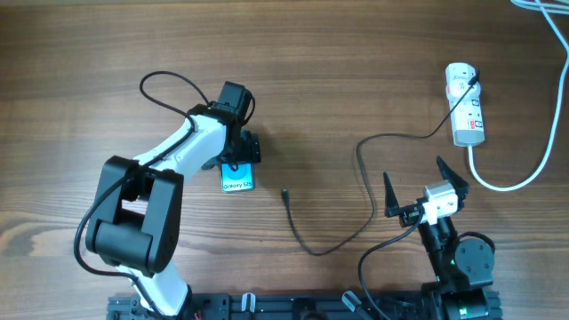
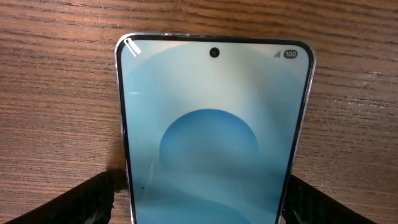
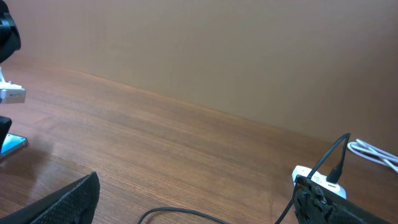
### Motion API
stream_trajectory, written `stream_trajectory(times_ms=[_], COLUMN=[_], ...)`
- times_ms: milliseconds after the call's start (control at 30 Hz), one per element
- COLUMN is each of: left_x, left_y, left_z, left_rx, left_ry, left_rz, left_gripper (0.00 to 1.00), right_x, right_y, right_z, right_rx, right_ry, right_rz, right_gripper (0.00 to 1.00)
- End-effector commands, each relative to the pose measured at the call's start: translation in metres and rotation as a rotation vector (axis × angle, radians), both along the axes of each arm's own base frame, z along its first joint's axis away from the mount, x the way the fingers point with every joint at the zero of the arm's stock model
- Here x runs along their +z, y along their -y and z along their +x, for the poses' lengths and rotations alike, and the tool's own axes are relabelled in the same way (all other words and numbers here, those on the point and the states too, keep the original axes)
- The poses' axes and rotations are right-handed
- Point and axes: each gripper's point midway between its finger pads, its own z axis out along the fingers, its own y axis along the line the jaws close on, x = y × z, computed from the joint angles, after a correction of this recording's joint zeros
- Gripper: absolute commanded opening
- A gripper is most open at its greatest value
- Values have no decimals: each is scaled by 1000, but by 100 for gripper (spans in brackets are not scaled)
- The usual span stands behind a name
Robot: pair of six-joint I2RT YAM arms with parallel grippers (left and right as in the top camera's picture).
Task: Plug charger to phone and switch on socket
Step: 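Close the left gripper on the phone's bottom edge, then lift the phone with the left gripper and tilt it upright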
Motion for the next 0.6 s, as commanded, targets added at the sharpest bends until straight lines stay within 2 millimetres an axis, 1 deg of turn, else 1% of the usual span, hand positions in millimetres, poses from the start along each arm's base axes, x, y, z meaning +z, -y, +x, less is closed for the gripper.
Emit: stream_trajectory(times_ms=[0,233,367,433,500,567], left_x=[-12,-12,-9,4,29,62], left_y=[-1,0,0,1,3,5], left_z=[-9,-10,-9,-4,2,7], left_rx=[7,11,12,12,21,66], left_ry=[-47,-49,-42,-4,65,144], left_rz=[-3,-10,-12,-24,-49,-105], left_gripper=[84,71,67,67,67,68], right_x=[2,2,2,2,2,2], right_y=[0,0,0,0,0,0], right_z=[0,0,0,0,0,0], right_rx=[-4,-4,-4,-4,-4,-4], right_ry=[5,5,5,5,5,5], right_rz=[13,13,13,13,13,13], right_gripper=[100,100,100,100,100,100])
